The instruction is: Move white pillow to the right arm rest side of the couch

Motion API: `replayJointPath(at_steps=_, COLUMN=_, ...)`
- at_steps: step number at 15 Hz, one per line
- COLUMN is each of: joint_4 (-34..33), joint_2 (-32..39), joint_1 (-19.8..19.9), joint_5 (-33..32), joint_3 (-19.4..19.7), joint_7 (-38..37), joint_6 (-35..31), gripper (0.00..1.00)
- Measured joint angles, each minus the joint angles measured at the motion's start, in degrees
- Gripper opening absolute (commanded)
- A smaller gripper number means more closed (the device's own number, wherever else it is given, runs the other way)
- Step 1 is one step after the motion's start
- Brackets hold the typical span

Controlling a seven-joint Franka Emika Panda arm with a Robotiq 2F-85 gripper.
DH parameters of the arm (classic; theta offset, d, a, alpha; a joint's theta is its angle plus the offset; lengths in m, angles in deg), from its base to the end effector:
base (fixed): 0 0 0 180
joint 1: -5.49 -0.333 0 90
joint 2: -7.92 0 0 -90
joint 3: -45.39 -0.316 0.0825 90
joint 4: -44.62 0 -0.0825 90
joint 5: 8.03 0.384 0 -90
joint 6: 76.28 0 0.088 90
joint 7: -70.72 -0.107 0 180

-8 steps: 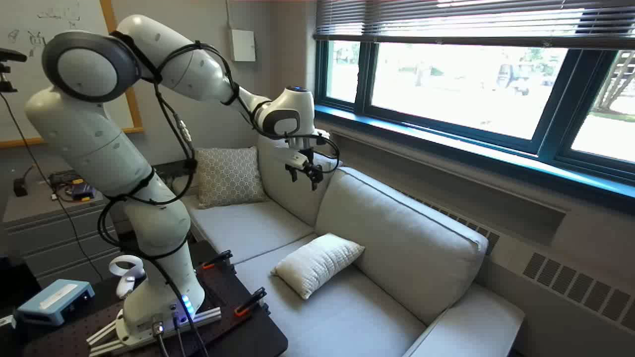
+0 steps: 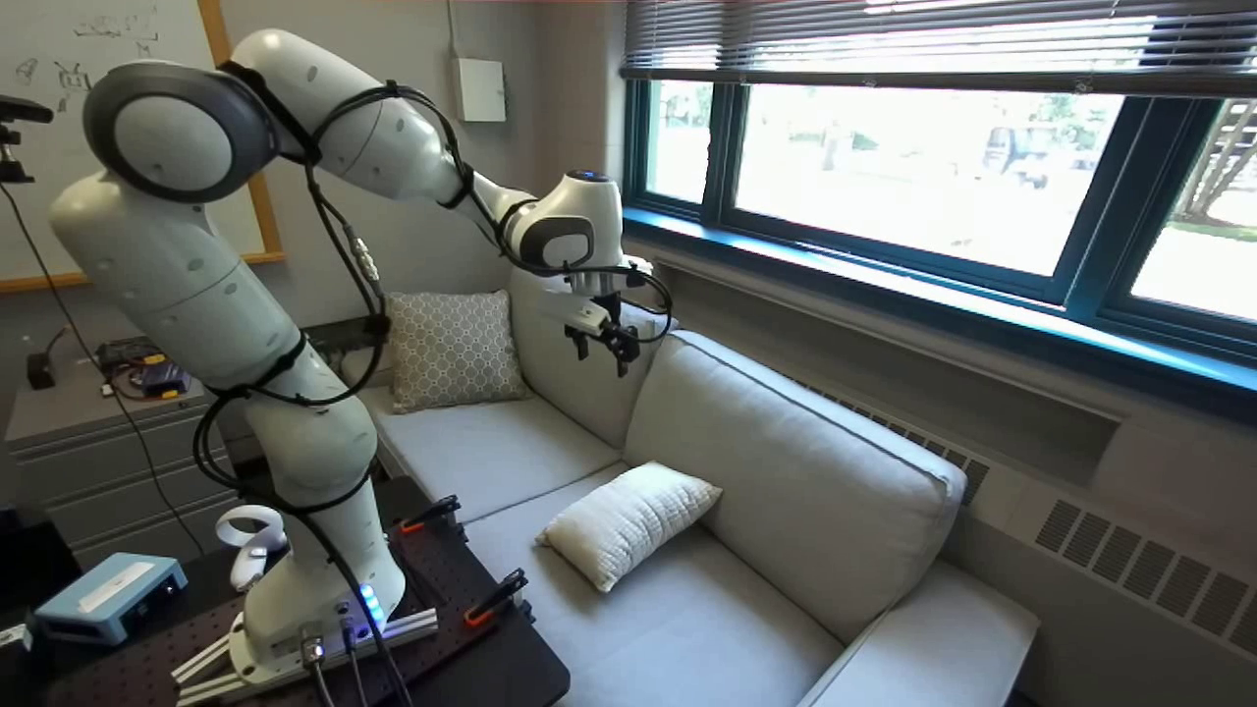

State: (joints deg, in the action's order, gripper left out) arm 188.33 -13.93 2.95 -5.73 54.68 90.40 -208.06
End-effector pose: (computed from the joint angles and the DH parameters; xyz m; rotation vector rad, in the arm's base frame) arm 0.4312 -0.0512 0.4321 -3.0596 -0.3191 -0.2841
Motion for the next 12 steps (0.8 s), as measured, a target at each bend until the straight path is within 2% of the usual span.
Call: replayJointPath(at_steps=12, joint_4=0.0, joint_2=0.98, joint_1=0.4, joint_5=0.0, joint_3=-0.65, joint_7=-1.68, joint_6=-1.46, gripper=1.0)
